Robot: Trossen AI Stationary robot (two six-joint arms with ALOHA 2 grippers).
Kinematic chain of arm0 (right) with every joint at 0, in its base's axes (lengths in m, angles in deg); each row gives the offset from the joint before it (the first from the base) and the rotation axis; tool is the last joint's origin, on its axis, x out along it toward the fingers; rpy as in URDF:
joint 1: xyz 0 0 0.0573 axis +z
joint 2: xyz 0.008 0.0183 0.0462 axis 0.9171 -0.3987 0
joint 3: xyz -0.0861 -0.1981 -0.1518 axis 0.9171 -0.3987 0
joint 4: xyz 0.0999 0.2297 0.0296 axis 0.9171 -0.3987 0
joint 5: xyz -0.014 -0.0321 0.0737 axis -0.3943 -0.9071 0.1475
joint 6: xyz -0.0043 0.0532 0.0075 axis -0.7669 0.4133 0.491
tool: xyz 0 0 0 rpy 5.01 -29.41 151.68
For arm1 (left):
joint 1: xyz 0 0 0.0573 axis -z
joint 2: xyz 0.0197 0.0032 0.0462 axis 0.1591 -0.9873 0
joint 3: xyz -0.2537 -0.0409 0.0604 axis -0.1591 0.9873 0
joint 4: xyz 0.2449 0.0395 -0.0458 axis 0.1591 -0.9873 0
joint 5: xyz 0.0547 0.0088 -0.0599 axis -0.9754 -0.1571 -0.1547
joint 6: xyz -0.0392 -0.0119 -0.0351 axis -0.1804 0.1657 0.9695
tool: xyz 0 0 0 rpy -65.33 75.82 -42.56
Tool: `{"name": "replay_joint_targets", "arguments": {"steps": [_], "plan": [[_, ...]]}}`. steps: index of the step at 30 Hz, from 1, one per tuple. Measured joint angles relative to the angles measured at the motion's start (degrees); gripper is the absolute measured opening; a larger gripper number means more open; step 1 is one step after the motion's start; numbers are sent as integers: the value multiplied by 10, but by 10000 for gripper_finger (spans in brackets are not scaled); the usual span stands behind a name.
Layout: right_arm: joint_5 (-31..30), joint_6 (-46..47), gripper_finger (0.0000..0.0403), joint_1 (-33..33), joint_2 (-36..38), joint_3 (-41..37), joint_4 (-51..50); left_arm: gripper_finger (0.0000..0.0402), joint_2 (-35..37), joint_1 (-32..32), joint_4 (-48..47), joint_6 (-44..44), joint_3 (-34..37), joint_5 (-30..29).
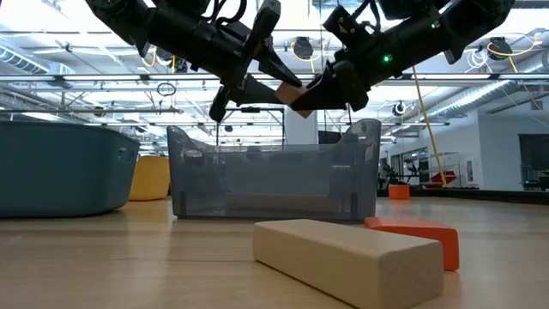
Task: Sort & place blocks by color
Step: Put the top brown block into the black bin
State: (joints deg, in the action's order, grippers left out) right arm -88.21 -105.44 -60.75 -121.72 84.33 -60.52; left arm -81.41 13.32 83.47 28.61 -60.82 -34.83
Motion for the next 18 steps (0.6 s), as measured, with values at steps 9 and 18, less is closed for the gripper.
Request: {"name": "replay_joint_targets", "arguments": {"steps": [9,18], "plan": [[-7,89,278,39,69,0,-104,134,0,0,-21,-11,0,20],[-7,252,262,56,185,0,-277,134,0,27,-28,8,0,123]]}}
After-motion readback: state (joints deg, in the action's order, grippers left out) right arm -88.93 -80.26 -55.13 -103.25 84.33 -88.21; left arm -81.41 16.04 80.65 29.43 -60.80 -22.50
